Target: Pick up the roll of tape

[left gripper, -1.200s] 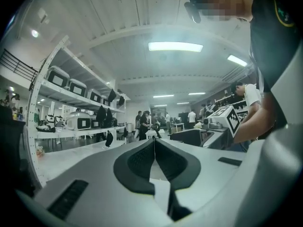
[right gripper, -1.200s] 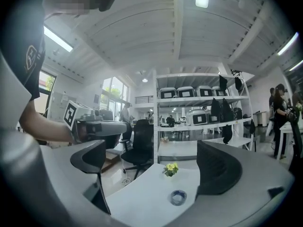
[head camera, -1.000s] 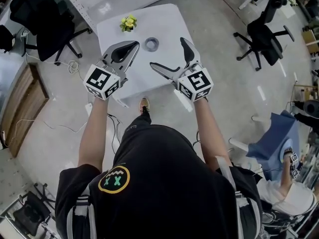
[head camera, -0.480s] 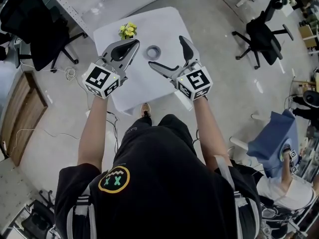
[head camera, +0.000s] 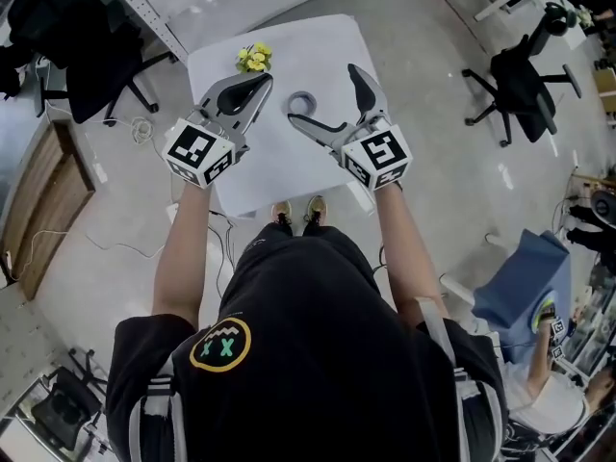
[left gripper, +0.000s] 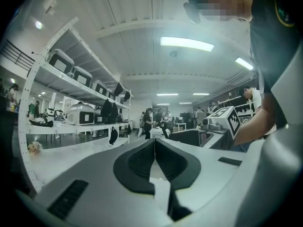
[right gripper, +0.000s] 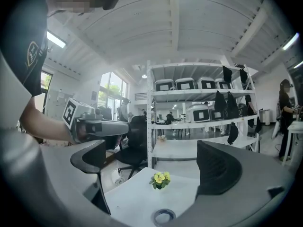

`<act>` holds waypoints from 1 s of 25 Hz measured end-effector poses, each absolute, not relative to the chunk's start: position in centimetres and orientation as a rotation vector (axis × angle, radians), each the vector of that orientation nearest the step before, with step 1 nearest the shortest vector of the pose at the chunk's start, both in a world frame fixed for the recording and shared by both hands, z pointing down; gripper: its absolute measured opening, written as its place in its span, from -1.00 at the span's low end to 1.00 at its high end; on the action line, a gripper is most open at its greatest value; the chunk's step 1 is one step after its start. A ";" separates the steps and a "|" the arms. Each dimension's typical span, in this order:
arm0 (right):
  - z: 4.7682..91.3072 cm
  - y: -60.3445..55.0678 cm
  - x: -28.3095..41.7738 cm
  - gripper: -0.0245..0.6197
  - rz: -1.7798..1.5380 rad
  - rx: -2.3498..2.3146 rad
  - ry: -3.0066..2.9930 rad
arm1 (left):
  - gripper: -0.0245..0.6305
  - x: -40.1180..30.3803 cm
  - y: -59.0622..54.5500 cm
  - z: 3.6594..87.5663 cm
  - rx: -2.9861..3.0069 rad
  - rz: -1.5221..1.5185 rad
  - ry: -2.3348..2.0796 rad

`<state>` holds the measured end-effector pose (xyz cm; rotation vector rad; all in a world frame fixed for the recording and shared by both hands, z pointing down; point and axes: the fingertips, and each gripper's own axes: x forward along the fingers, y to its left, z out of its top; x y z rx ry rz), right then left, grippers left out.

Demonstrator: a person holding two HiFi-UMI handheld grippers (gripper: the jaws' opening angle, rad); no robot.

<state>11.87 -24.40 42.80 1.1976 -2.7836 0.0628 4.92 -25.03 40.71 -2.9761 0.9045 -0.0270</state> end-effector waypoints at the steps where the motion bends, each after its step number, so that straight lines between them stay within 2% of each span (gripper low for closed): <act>1: 42.9 -24.6 12.0 0.93 0.063 1.191 -2.785 | -0.86 5.1 -25.2 40.8 -2.974 -0.030 0.911; 17: 44.6 -26.7 11.8 0.93 0.000 0.947 -2.719 | -0.86 6.2 -26.4 40.4 -2.950 -0.038 0.947; 25: 50.2 -25.2 9.1 0.93 -0.161 0.439 -2.372 | -0.86 6.2 -26.3 40.3 -2.947 -0.051 0.951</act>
